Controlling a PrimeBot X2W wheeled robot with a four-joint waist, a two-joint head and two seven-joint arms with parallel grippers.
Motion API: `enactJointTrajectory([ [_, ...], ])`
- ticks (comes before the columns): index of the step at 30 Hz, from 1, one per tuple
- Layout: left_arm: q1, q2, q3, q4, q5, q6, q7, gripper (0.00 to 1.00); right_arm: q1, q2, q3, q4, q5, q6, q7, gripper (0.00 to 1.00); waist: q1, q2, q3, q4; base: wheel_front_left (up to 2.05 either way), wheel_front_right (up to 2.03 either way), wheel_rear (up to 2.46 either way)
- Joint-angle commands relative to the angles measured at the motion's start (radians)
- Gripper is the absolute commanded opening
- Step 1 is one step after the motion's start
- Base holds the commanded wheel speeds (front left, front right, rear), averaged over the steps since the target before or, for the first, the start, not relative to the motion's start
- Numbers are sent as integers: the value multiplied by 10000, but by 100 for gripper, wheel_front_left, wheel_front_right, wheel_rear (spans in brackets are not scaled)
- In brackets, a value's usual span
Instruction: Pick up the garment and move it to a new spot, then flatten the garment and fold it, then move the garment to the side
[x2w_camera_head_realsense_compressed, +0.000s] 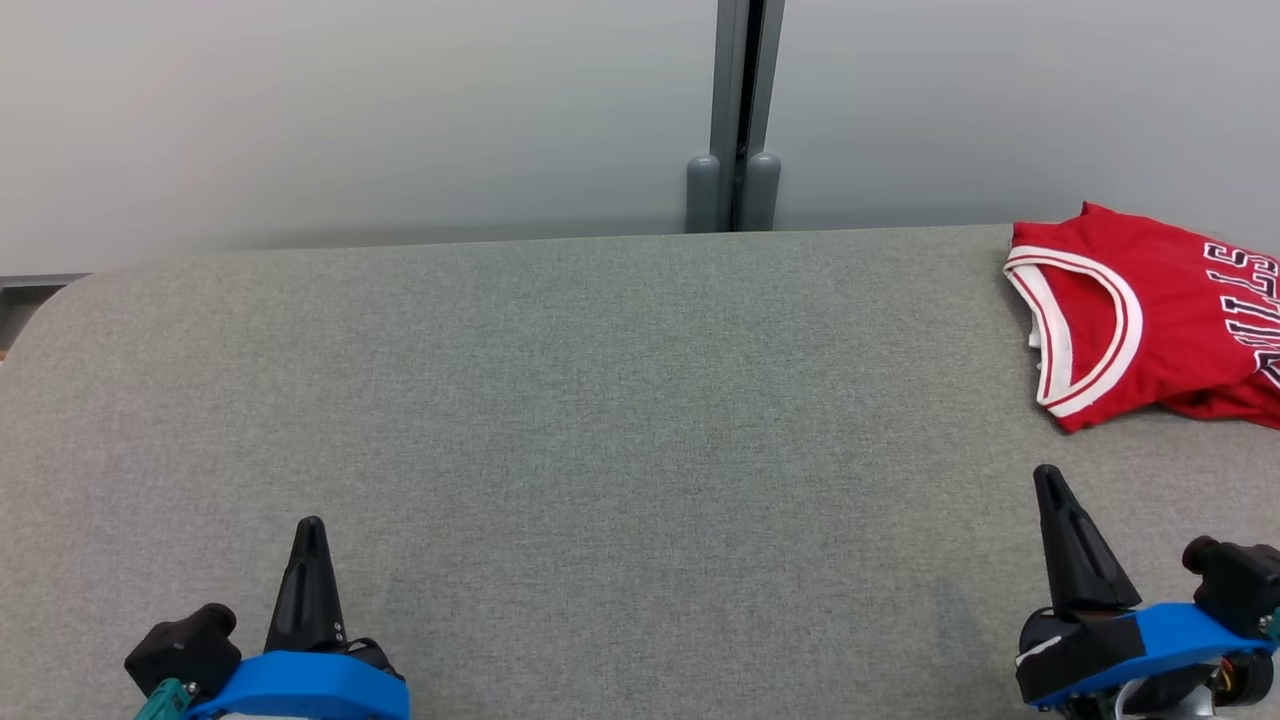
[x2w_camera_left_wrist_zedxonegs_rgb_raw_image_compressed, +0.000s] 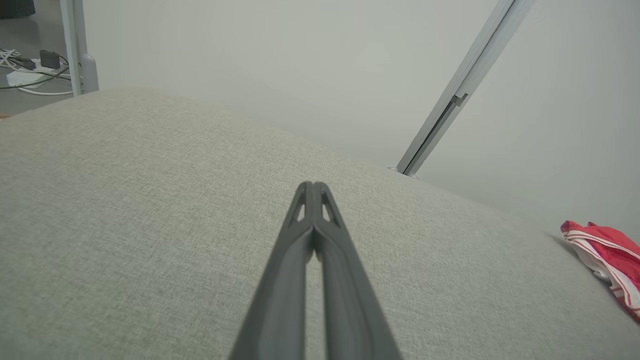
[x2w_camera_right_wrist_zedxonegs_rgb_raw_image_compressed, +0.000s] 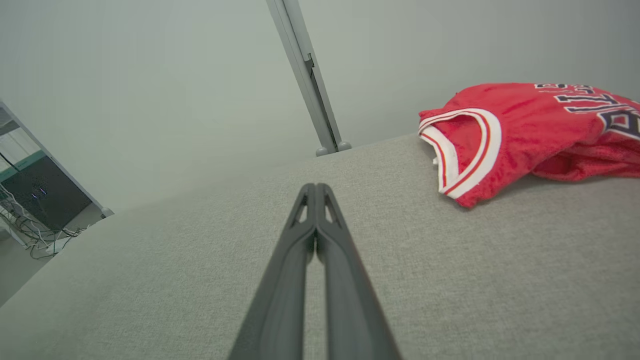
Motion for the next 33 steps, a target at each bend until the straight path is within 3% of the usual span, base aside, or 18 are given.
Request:
enactJointTrajectory([
  [1, -295, 9, 82, -167, -500, -47, 100, 0, -255, -41, -43, -47, 557, 0, 54, 0, 0, -1, -8, 1, 0, 0, 0],
  [15, -464, 6, 318, -184, -2892, -220, 696, 0, -452, -53, -124, 341, 3020, 0, 339, 0, 0, -1, -74, 8, 0, 0, 0],
  [33, -640, 4, 571, -184, -5167, -386, 1278, 0, -625, -58, -210, 717, 5367, 1, 617, 0, 0, -1, -149, 17, 0, 0, 0],
])
